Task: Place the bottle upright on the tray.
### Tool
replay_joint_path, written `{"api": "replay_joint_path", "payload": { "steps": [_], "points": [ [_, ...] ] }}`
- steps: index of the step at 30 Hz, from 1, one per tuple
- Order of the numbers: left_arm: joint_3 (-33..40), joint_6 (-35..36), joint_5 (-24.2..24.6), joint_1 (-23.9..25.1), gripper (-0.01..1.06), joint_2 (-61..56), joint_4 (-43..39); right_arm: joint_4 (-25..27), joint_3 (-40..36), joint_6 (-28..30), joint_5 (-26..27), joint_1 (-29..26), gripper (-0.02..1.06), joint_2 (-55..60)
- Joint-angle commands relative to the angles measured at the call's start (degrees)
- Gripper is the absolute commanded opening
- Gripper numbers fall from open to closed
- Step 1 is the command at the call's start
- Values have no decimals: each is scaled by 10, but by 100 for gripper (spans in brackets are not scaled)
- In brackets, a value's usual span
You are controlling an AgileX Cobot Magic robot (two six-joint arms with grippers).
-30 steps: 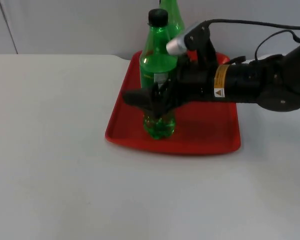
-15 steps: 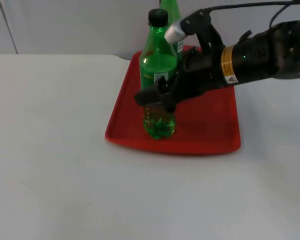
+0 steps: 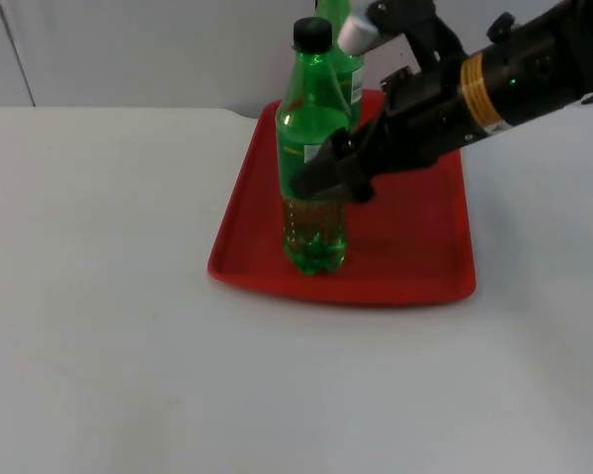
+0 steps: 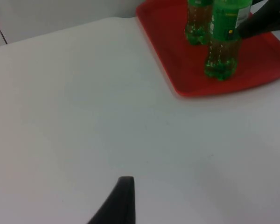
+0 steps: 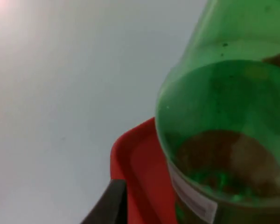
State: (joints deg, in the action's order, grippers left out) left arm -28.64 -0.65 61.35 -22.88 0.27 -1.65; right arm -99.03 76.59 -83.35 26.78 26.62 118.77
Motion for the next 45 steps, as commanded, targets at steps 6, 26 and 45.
{"api": "replay_joint_path", "payload": {
  "steps": [6, 26, 45],
  "points": [
    [3, 1, 1, 1, 105, -3, -3, -9, -39, -24, 0, -2, 105, -41],
    [3, 1, 1, 1, 105, -3, -1, -9, -104, -10, 0, -2, 105, -233],
    [3, 1, 1, 1, 105, -3, -1, 4, -104, -72, -310, -3, 105, -396]
  ]
}}
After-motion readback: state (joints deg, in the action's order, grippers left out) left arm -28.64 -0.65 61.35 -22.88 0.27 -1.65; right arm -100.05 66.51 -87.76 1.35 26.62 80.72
